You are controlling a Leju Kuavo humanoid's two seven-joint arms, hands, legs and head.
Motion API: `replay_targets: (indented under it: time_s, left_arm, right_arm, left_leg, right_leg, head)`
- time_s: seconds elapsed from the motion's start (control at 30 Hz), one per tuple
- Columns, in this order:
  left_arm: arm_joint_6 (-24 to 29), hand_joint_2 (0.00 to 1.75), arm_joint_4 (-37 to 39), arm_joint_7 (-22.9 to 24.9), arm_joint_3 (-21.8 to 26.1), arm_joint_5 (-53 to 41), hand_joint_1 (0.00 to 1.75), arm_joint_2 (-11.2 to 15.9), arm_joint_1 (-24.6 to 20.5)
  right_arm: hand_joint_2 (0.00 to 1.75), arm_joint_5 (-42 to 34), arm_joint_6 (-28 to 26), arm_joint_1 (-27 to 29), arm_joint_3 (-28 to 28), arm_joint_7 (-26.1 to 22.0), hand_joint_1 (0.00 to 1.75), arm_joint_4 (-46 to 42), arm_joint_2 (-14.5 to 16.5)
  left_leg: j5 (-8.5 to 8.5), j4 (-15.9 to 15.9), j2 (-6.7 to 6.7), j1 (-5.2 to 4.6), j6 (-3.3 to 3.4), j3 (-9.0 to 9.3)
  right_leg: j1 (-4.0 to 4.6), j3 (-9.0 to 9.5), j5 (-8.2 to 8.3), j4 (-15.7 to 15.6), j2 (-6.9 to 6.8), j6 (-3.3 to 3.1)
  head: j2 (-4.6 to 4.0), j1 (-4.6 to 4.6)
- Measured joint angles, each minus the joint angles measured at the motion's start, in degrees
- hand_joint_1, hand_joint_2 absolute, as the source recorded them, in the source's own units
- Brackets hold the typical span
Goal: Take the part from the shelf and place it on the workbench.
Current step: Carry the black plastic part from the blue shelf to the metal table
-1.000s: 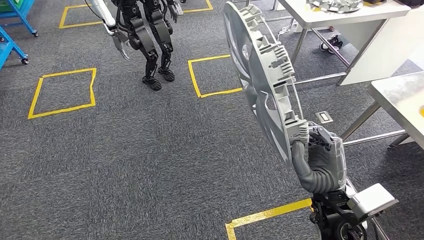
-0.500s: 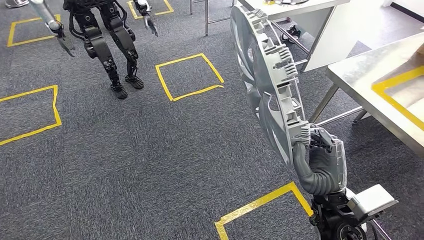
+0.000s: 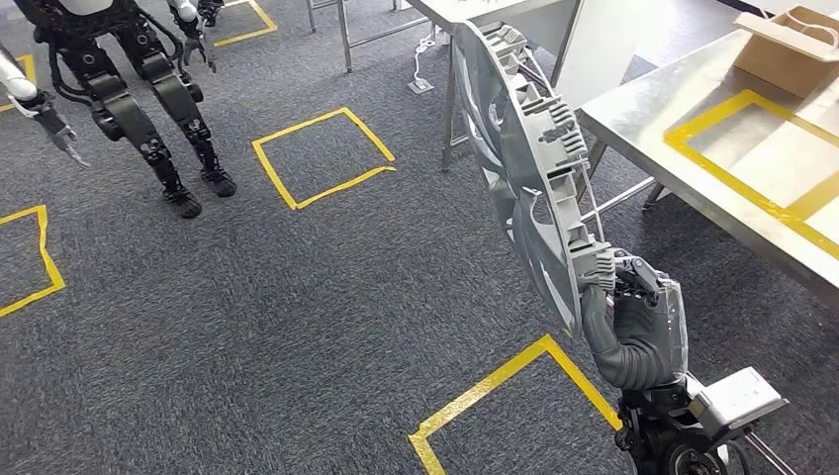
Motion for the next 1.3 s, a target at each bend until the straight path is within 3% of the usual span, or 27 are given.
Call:
replay_targets:
  time_s: [0.03,0.07,0.13,0.2,0.27,0.3,0.33,0.4,0.43,0.47,0.53,0.57,0.63,0.7,0.77,0.8,0.87,0.93,1.0,1.07,1.13,1.2,1.27,1.3]
  left_arm:
    - [0.0,1.75,0.0,0.0,0.0,0.0,0.0,0.0,0.0]
    - [0.0,1.75,0.0,0.0,0.0,0.0,0.0,0.0,-0.1]
    - [0.1,1.75,0.0,0.0,0.0,0.1,0.0,-0.1,-0.2]
    - [0.1,1.75,0.0,0.0,0.0,0.2,0.0,-0.1,-0.1]
    - [0.1,1.75,0.0,0.1,0.0,0.2,0.0,0.0,0.1]
    - [0.1,1.75,0.0,0.1,0.0,0.2,0.0,0.1,0.2]
    - [0.1,1.75,0.0,0.1,0.0,0.3,0.0,0.1,0.2]
    - [0.1,1.75,0.0,0.1,0.0,0.3,0.0,0.1,0.1]
    - [0.1,1.75,0.0,0.0,0.0,0.3,0.0,0.1,0.1]
    - [0.0,1.75,0.0,0.0,0.0,0.3,0.0,0.1,0.1]
    - [-0.1,1.75,0.0,0.0,0.0,0.4,0.0,0.0,0.1]
    - [-0.1,1.75,0.0,0.0,0.0,0.4,0.0,0.0,0.0]
    - [-0.1,1.75,0.0,-0.1,0.1,0.5,0.0,-0.1,-0.1]
    - [-0.1,1.75,0.0,-0.3,0.1,0.6,0.0,-0.1,0.0]
    - [-0.2,1.75,0.0,-0.6,0.1,0.7,0.0,-0.1,0.1]
    - [-0.2,1.75,0.0,-0.7,0.1,0.7,0.0,-0.1,0.1]
    - [-0.2,1.75,0.0,-0.8,0.2,0.8,0.0,-0.2,0.0]
    - [-0.3,1.75,0.0,-0.9,0.2,0.9,0.0,-0.2,0.0]
    - [-0.4,1.75,0.0,-0.9,0.2,1.1,0.0,-0.1,-0.1]
    - [-0.5,1.75,0.0,-0.9,0.3,1.3,0.0,-0.2,-0.2]
    - [-0.6,1.75,0.0,-1.0,0.5,1.4,0.0,-0.3,-0.3]
    - [-0.6,1.75,0.0,-1.1,0.7,1.6,0.0,-0.4,-0.3]
    - [-0.6,1.75,0.0,-1.1,0.9,1.7,0.0,-0.4,-0.1]
    - [-0.6,1.75,0.0,-1.1,1.0,1.8,0.0,-0.4,0.0]
  right_arm:
    - [1.75,0.0,0.0,0.0,0.0,0.0,1.75,0.0,0.0]
    - [1.75,0.0,0.0,0.0,-0.1,-0.1,1.75,0.0,0.0]
    - [1.75,0.1,0.0,-0.1,-0.2,-0.1,1.75,0.0,0.0]
    - [1.75,0.1,0.0,-0.1,-0.2,-0.1,1.75,0.0,0.2]
    - [1.75,0.1,0.0,-0.1,-0.2,-0.1,1.75,0.0,0.3]
    - [1.75,0.1,0.0,-0.1,-0.2,-0.1,1.75,0.0,0.3]
    - [1.75,0.1,0.0,-0.1,-0.2,-0.1,1.75,0.0,0.3]
    - [1.75,0.1,0.0,-0.2,-0.2,-0.1,1.75,0.0,0.3]
    - [1.75,0.1,0.0,-0.2,-0.2,-0.1,1.75,0.0,0.3]
    - [1.75,0.2,-0.1,-0.3,-0.2,-0.1,1.75,0.0,0.3]
    - [1.75,0.5,-0.4,-0.5,-0.2,-0.1,1.75,0.0,0.3]
    - [1.75,0.8,-0.7,-0.5,-0.2,0.0,1.75,0.0,0.3]
    - [1.75,1.1,-1.1,-0.7,-0.3,0.2,1.75,0.0,0.3]
    - [1.75,0.9,-1.3,-1.1,-0.5,0.7,1.75,0.0,0.3]
    - [1.75,0.6,-1.4,-1.3,-0.7,1.2,1.75,0.0,0.2]
    - [1.75,0.4,-1.3,-1.4,-0.9,1.5,1.75,0.0,0.2]
    - [1.75,0.3,-1.2,-1.6,-1.1,2.0,1.75,0.0,0.1]
    - [1.75,0.2,-1.1,-2.0,-1.1,2.2,1.75,0.0,0.1]
    - [1.75,0.1,-1.0,-2.5,-1.1,2.3,1.75,0.1,0.0]
    - [1.75,0.1,-1.0,-3.1,-1.1,2.3,1.75,0.2,-0.1]
    - [1.75,0.0,-1.0,-3.8,-1.1,2.3,1.75,0.5,-0.3]
    - [1.75,0.0,-0.9,-4.3,-1.1,2.3,1.75,0.9,-0.3]
    - [1.75,0.0,-0.9,-4.7,-1.1,2.2,1.75,1.4,-0.3]
    - [1.75,-0.1,-0.9,-4.9,-1.1,2.2,1.75,1.7,-0.4]
  left_leg:
    - [-0.07,0.0,0.46,0.11,-0.27,0.12]
    - [-0.33,0.2,0.06,0.25,-0.62,0.06]
    - [-2.25,3.0,-2.36,0.48,-1.15,-1.29]
    - [-5.68,10.4,-4.9,0.58,-1.36,-5.0]
    - [-7.17,16.2,-5.53,0.58,-1.39,-8.35]
    - [-6.21,16.0,-5.62,0.58,-1.34,-8.55]
    - [-4.39,13.7,-5.85,0.59,-1.27,-7.66]
    - [-0.42,5.6,-7.84,0.76,-1.12,-3.97]
    - [0.64,2.6,-8.78,0.85,-1.04,-2.54]
    - [1.03,0.8,-9.46,0.86,-0.93,-1.73]
    - [1.06,0.4,-8.74,0.71,-0.46,-1.45]
    - [1.21,0.3,-8.14,0.68,-0.1,-1.33]
    - [1.46,0.1,-6.87,0.75,0.66,-1.12]
    - [1.45,0.0,-5.53,0.67,1.07,-1.18]
    - [1.35,0.1,-4.08,0.62,1.16,-1.22]
    - [1.28,0.1,-3.37,0.62,1.15,-1.19]
    - [1.07,0.1,-2.15,0.62,0.93,-0.92]
    - [0.77,0.1,-1.14,0.36,0.48,-0.6]
    - [0.59,0.1,-0.23,0.09,-0.07,-0.37]
    - [0.45,0.0,0.39,0.22,-0.74,-0.21]
    - [-0.96,1.8,-1.66,0.46,-1.38,-0.99]
    - [-3.7,6.6,-4.56,0.59,-1.68,-3.22]
    - [-6.35,13.2,-5.43,0.59,-1.75,-6.6]
    - [-6.81,15.5,-5.54,0.58,-1.72,-7.96]
  right_leg:
    - [0.07,-0.11,0.1,0.0,0.68,-0.35]
    - [0.02,-0.11,0.2,-0.1,1.26,-0.67]
    - [-0.31,-0.01,0.46,-0.4,2.31,-1.32]
    - [-0.48,-0.05,0.57,-0.4,3.38,-1.69]
    - [-0.45,-0.09,0.61,-0.4,4.74,-1.8]
    - [-0.45,-0.04,0.63,-0.4,5.44,-1.8]
    - [-0.46,0.03,0.63,-0.4,6.15,-1.77]
    - [-0.4,0.1,0.6,-0.3,7.45,-1.5]
    - [-0.35,0.0,0.61,-0.2,8.08,-1.25]
    - [-0.33,-0.16,0.66,-0.1,8.65,-0.94]
    - [-0.52,-0.57,0.92,-0.3,9.82,-0.24]
    - [-0.61,-0.77,0.9,-0.1,9.66,0.05]
    - [-0.57,-2.2,-0.76,2.6,7.21,0.57]
    - [-0.53,-5.48,-4.45,9.7,4.37,0.98]
    - [-0.6,-8.59,-6.81,16.3,3.79,1.25]
    - [-0.62,-8.77,-6.53,16.9,3.67,1.28]
    - [-0.64,-5.29,-3.2,10.5,2.65,1.13]
    - [-0.44,-1.09,-0.56,2.6,0.34,0.66]
    - [-0.17,0.07,-0.16,0.1,-0.41,0.07]
    - [-0.19,-0.08,0.09,0.1,0.84,-0.58]
    - [-0.47,-0.06,0.36,-0.1,1.97,-1.28]
    - [-0.65,-0.08,0.52,-0.2,2.89,-1.72]
    - [-0.55,-0.21,0.59,-0.2,3.87,-1.88]
    - [-0.49,-0.25,0.61,-0.2,4.46,-1.92]
  head:
    - [0.0,-0.04]
    - [0.01,-0.06]
    - [0.0,-0.19]
    - [0.0,-0.33]
    - [0.0,-0.36]
    - [0.01,-0.36]
    - [0.0,-0.36]
    - [0.0,-0.37]
    - [0.0,-0.34]
    - [0.0,-0.32]
    - [0.0,-0.3]
    - [0.0,-0.32]
    - [0.0,-0.03]
    - [0.0,0.28]
    - [0.0,0.28]
    - [0.01,0.29]
    - [0.01,0.3]
    - [0.01,0.27]
    - [0.0,0.2]
    - [0.0,0.19]
    - [0.01,0.1]
    - [0.0,-0.09]
    - [0.0,-0.18]
    - [0.0,-0.18]
